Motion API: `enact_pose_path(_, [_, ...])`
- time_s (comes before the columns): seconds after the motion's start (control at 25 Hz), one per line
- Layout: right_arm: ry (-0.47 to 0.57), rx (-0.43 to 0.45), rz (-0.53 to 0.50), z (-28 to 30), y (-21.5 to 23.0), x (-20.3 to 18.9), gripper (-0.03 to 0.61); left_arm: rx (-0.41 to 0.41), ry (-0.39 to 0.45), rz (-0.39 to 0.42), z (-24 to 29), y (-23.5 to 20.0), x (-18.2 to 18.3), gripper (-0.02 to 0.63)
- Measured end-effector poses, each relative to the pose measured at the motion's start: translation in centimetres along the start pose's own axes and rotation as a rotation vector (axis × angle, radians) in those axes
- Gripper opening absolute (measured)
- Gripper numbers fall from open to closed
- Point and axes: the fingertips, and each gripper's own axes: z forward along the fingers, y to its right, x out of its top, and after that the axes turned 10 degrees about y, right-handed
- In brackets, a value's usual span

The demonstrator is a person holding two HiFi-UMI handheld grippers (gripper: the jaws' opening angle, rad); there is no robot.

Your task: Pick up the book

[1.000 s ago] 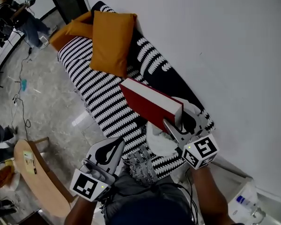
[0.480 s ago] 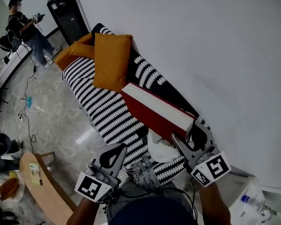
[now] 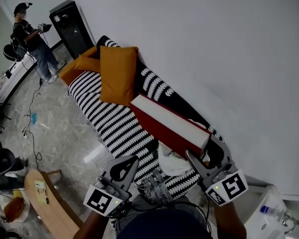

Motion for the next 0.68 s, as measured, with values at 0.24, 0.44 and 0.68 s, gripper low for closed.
enact_pose_path(0.24, [0.011, -0.008, -0.014, -0.34, -0.23, 0.61, 0.262, -0.006, 0.004, 0.0, -0.09, 0.08, 0.07, 0.005])
enact_pose_path(0.44, [0.009, -0.01, -0.013, -0.2, -0.38, 0.54, 0.262, -0.011, 0.017, -0.001, -0.33, -0.03, -0.26, 0.005])
enact_pose_path(0.68, [-0.004, -0.011, -0.012, 0.11, -0.37, -0.1, 0.262, 0.0, -0.012, -0.007, -0.21, -0.52, -0.59, 0.005])
